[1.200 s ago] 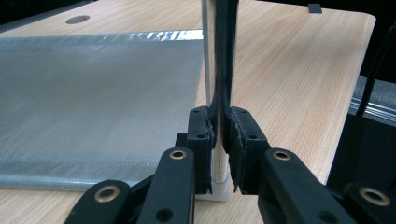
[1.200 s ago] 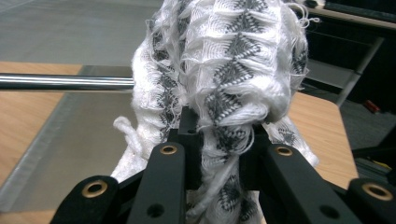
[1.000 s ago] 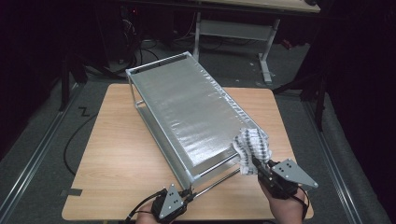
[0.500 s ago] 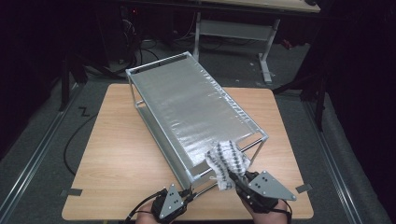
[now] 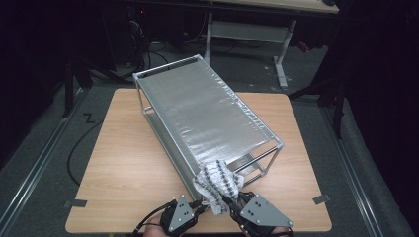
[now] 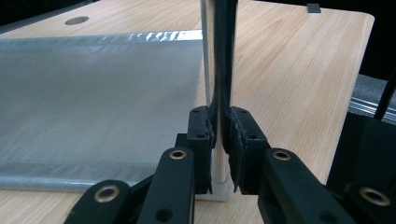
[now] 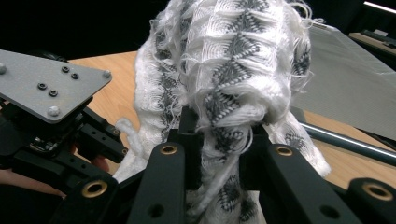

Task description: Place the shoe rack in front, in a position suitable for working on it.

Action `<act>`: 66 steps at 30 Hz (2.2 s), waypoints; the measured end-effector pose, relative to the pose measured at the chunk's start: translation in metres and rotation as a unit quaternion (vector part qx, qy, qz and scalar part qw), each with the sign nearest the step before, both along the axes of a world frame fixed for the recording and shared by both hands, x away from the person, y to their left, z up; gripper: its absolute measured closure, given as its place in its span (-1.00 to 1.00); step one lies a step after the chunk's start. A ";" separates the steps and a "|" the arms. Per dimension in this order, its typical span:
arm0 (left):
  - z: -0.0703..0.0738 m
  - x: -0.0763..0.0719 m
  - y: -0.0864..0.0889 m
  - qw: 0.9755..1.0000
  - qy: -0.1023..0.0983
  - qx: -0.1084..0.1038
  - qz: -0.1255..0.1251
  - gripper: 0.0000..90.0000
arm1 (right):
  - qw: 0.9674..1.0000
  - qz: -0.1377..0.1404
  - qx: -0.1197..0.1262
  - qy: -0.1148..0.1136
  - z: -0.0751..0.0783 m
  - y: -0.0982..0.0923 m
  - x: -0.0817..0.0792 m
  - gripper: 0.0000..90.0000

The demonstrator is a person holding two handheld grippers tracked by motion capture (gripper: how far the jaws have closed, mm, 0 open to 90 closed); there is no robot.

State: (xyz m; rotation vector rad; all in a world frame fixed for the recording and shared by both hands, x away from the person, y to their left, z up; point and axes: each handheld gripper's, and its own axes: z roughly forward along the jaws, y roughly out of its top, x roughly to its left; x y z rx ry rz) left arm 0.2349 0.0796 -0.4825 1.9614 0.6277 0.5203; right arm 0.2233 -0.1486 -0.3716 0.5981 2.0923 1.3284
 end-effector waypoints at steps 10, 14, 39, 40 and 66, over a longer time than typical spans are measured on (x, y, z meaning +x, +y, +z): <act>0.001 -0.001 0.002 1.000 0.002 0.003 -0.001 0.76 | 0.999 -0.045 0.015 0.011 0.002 -0.026 0.020 0.69; 0.001 -0.002 0.004 1.000 0.004 0.005 0.001 0.76 | 0.998 -0.067 0.017 0.012 0.003 -0.039 0.030 0.69; 0.001 -0.008 0.013 1.000 0.008 0.000 0.002 0.77 | 0.981 -0.185 0.054 0.033 0.001 -0.104 0.072 0.69; 0.001 -0.008 0.013 1.000 0.008 0.000 0.000 0.77 | 0.981 -0.183 0.055 0.034 0.001 -0.103 0.071 0.69; 0.002 0.002 -0.001 1.000 0.010 0.000 -0.021 0.77 | 0.999 -0.049 0.009 0.021 -0.010 -0.022 0.006 0.68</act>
